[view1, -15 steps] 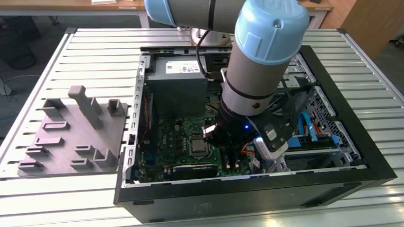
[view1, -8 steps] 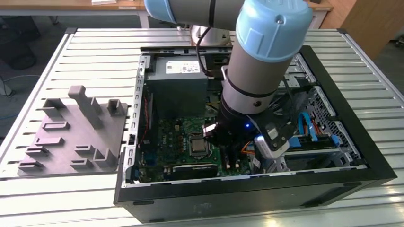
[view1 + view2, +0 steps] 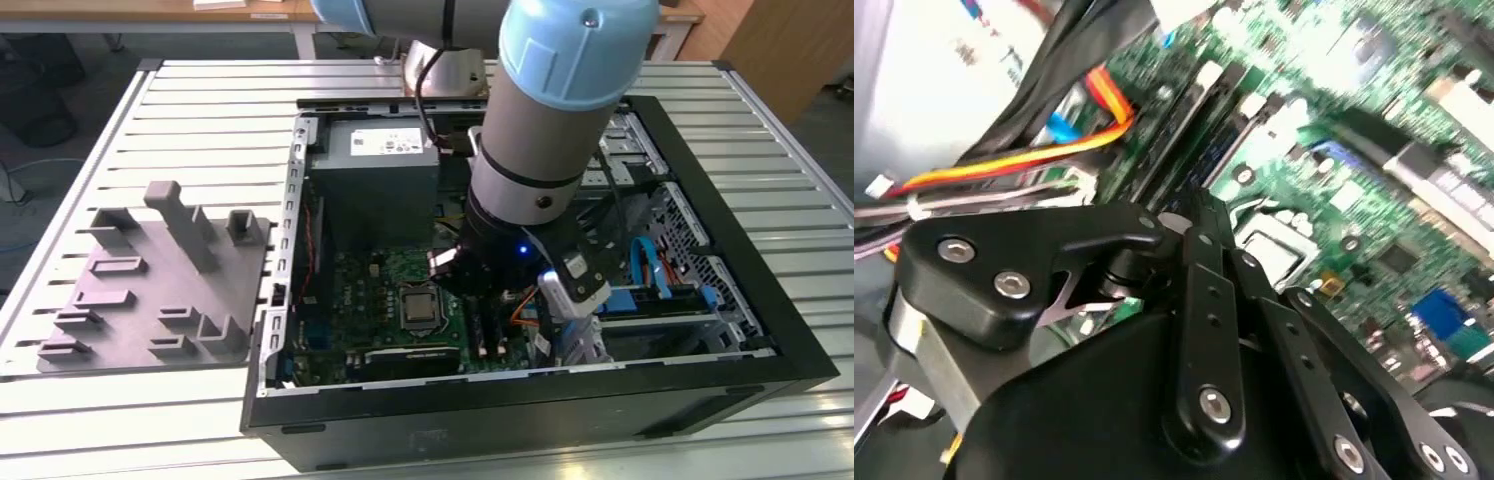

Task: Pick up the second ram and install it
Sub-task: 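Press down the second ram until it locks into place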

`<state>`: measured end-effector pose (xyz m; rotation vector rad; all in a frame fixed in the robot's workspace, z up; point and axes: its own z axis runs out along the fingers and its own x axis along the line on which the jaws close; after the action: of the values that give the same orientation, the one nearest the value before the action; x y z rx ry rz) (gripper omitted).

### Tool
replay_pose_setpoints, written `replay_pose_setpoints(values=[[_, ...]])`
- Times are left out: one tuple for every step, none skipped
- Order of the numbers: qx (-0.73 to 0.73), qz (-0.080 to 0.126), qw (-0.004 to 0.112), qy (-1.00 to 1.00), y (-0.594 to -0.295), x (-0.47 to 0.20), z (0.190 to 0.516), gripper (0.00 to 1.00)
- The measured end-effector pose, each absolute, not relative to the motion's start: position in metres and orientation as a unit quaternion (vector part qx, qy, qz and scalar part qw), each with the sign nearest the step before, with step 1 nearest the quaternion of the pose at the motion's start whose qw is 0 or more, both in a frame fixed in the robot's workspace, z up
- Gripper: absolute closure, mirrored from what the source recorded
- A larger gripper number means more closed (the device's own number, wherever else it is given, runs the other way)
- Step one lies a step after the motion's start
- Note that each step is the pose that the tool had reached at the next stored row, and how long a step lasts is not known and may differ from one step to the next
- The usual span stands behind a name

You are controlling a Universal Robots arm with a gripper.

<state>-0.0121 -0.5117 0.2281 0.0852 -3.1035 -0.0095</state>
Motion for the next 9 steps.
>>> replay_pose_setpoints(values=[[0.027,-0.003,0.019,-0.999,-0.508,-0.012,0.228,0.9],[0.027,-0.003,0.019,-0.999,-0.504,-0.011,0.228,0.9],[0.027,-0.003,0.019,-0.999,-0.501,-0.011,0.228,0.9],[0.027,-0.003,0.019,-0.999,-0.496,-0.01,0.228,0.9],[0.027,-0.003,0.019,-0.999,-0.492,-0.01,0.228,0.9],[0.027,-0.003,0.019,-0.999,-0.488,-0.01,0.228,0.9],[0.027,-0.003,0.019,-0.999,-0.484,-0.009,0.227,0.9],[0.027,-0.003,0.019,-0.999,-0.48,-0.009,0.227,0.9],[0.027,-0.003,0.019,-0.999,-0.478,-0.009,0.227,0.9]])
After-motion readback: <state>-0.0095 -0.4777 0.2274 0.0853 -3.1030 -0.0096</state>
